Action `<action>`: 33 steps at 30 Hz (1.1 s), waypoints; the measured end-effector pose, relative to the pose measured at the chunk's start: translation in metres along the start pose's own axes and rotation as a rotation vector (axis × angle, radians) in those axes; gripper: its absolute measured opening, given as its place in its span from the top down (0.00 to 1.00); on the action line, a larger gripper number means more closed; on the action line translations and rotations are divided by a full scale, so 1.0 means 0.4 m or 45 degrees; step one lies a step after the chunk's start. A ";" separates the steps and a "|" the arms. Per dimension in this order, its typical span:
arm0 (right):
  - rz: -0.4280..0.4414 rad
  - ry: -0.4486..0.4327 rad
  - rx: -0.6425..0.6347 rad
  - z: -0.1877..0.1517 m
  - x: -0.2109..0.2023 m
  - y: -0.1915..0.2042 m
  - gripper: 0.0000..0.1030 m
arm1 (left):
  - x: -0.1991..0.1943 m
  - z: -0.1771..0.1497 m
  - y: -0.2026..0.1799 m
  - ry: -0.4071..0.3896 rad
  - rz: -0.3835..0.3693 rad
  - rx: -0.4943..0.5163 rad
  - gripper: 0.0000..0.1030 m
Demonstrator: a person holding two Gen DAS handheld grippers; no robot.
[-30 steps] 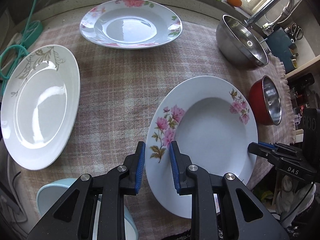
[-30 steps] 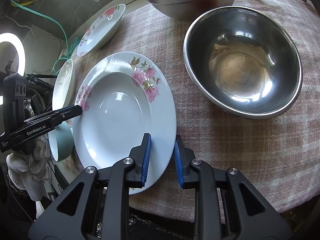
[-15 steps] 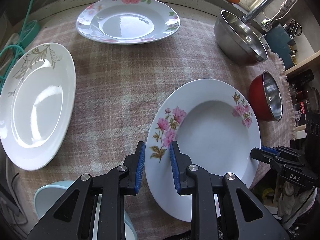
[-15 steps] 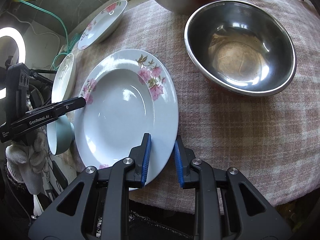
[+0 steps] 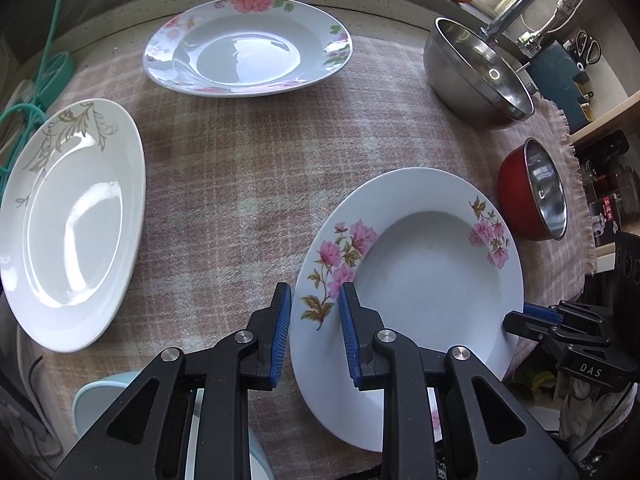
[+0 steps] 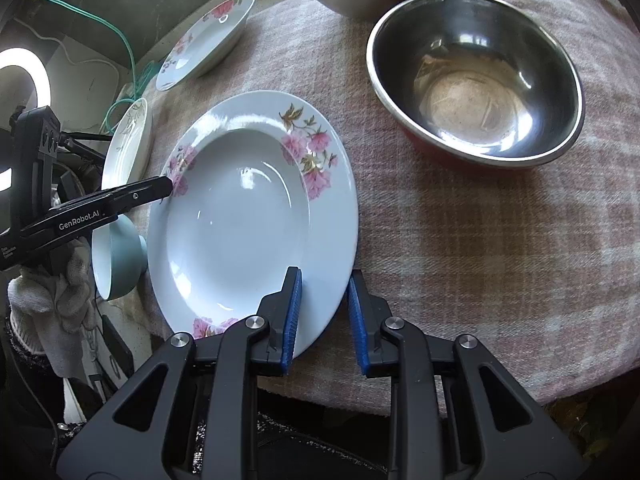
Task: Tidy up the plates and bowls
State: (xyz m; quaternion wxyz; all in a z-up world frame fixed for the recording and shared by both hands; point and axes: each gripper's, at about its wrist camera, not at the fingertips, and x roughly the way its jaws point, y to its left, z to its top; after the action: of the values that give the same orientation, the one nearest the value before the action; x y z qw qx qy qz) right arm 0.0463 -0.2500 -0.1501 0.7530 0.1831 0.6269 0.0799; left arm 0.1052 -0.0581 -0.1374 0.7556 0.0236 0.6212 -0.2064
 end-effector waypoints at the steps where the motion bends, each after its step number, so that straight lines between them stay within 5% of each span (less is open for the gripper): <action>1: -0.010 -0.011 -0.004 0.002 -0.006 0.001 0.75 | -0.001 0.002 -0.001 -0.001 0.003 0.002 0.78; 18: -0.069 -0.206 -0.091 0.028 -0.123 0.049 0.45 | -0.060 0.030 0.010 -0.087 -0.046 -0.039 0.63; 33: -0.002 -0.309 -0.116 0.184 -0.183 0.118 0.44 | -0.174 0.080 0.137 -0.243 -0.046 -0.180 0.59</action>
State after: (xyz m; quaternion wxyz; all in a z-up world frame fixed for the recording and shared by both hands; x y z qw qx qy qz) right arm 0.1086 -0.2452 -0.0547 0.8310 0.1565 0.5270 0.0851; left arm 0.1437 0.0023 -0.0761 0.8073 -0.0608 0.5597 -0.1769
